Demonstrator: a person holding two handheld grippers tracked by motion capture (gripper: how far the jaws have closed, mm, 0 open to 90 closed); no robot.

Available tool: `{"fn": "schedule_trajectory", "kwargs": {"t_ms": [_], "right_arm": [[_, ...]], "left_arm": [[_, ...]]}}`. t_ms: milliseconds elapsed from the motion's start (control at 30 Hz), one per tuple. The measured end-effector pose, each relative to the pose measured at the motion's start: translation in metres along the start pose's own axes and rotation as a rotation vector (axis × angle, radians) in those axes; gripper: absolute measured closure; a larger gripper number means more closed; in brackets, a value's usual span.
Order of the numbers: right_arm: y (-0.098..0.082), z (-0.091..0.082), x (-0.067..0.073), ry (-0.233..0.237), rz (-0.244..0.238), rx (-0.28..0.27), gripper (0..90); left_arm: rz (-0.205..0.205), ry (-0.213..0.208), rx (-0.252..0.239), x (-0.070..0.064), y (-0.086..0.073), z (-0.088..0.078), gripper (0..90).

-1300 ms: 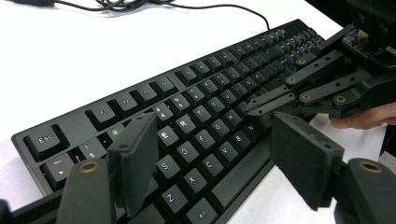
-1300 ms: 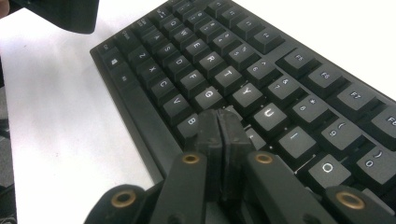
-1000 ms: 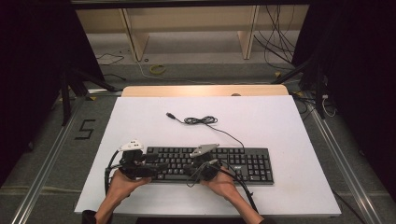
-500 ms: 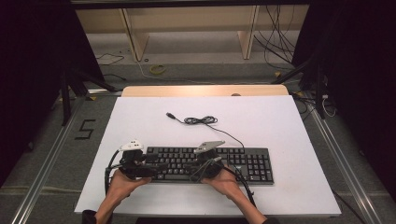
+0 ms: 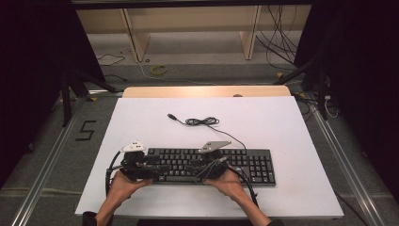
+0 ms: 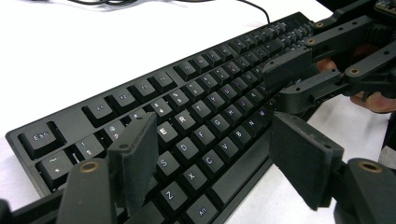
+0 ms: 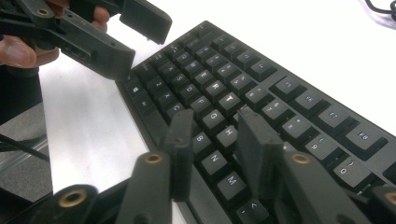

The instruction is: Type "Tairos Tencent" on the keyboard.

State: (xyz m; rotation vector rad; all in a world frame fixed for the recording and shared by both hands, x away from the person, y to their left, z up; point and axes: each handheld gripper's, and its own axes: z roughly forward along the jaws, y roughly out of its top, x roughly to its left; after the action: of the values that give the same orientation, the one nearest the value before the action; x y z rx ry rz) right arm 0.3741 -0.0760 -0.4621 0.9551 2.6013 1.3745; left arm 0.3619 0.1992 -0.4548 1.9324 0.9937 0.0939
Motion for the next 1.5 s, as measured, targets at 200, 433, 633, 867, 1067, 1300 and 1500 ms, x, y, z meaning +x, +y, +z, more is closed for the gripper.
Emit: {"fn": "schedule_trajectory", "kwargs": {"t_ms": [200,433,633,867,1067,1300,1500], "right_arm": [[0.001,-0.003,0.001,0.003,0.008,-0.017,60.1],[0.002,-0.010,-0.001,-0.013,0.030,-0.043,47.3],[0.002,-0.017,-0.004,-0.027,0.042,-0.058,44.5],[0.001,-0.021,-0.004,-0.032,0.041,-0.066,44.5],[0.000,-0.026,-0.006,-0.037,0.043,-0.077,44.3],[-0.003,-0.032,-0.006,-0.041,0.044,-0.095,39.5],[-0.005,-0.037,-0.008,-0.046,0.051,-0.113,36.6]], "left_arm": [[0.013,-0.003,0.014,0.000,0.000,0.002,33.2],[0.030,0.001,0.036,-0.001,0.000,0.004,40.2],[0.063,0.005,0.081,-0.004,-0.001,0.010,53.7],[0.107,0.012,0.125,-0.008,-0.001,0.017,69.0],[0.128,0.003,0.152,-0.010,-0.001,0.023,78.0],[0.143,-0.003,0.179,-0.011,-0.002,0.029,84.8],[0.151,0.000,0.192,-0.010,-0.002,0.033,88.5]]}}
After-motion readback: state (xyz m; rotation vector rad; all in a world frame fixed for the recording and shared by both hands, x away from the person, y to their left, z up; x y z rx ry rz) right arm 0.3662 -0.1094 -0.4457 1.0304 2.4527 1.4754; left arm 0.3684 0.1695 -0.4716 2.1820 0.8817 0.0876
